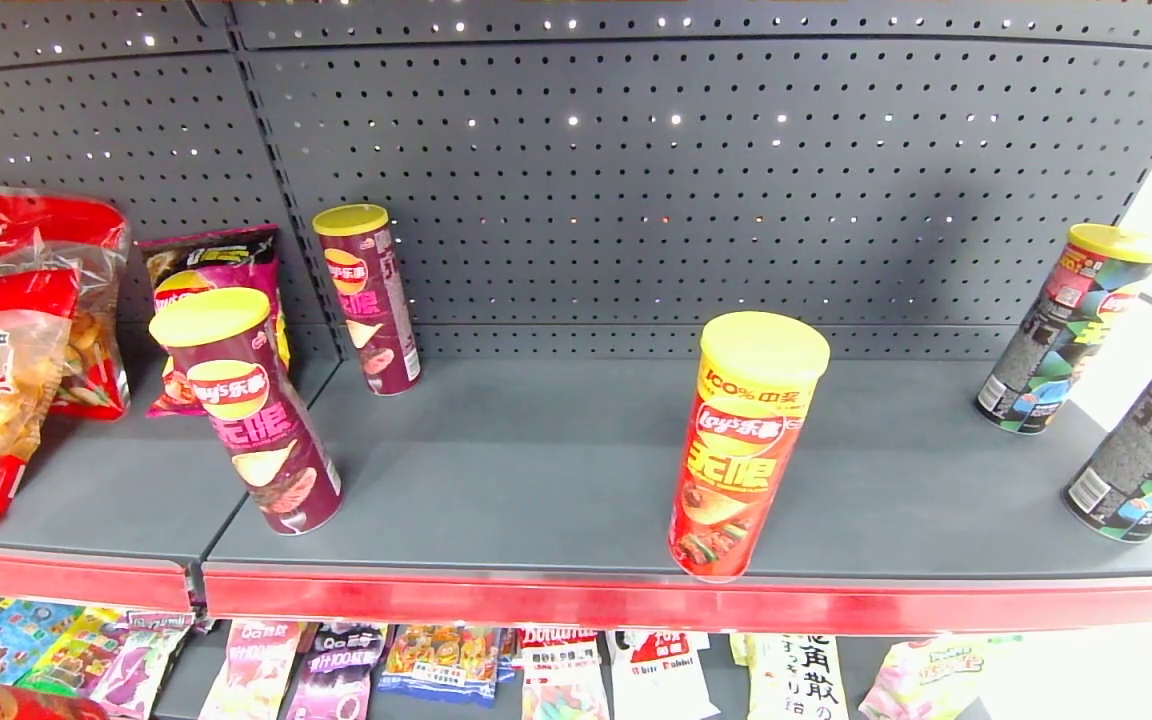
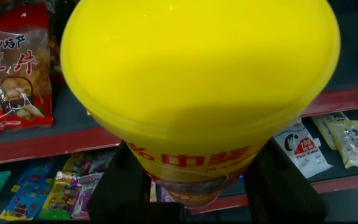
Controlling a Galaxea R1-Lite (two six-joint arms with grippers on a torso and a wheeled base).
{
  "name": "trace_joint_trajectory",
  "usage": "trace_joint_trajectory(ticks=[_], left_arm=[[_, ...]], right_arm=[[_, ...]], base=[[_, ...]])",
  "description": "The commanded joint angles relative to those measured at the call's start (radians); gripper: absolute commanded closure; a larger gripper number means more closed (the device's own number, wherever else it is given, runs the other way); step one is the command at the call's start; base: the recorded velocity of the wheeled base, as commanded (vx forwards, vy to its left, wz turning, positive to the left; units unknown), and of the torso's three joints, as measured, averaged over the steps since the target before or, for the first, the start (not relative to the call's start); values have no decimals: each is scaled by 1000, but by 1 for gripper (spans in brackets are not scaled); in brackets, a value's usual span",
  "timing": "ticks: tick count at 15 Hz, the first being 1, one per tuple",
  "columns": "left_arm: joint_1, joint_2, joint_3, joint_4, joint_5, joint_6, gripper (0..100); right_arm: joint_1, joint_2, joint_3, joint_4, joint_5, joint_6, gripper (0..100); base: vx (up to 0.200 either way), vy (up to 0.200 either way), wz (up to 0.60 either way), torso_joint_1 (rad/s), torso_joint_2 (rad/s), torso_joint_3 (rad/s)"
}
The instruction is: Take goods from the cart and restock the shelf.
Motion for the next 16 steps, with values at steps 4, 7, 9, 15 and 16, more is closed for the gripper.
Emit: trace_joint_trajectory(ticks=[4,7,9,15,16], left_arm=[[0,-39,25,0,-1,-7,100],[0,-49,24,0,0,-8,100],[0,-49,21,0,-1,-8,100],[0,-44,13,-3,-1,-8,100],[-1,-44,8,-3,-1,-8,100]], right_arm=[[-7,-86,0,0,-61,1,0],[-7,-86,0,0,-60,-1,0],[-7,-86,0,0,-55,1,0],[-7,-86,0,0,-54,1,0],[-7,-86,0,0,-54,1,0]], base=[[0,0,0,0,0,0],[0,0,0,0,0,0],[0,0,0,0,0,0],[0,0,-600,7,5,-1],[0,0,-600,2,-2,2]])
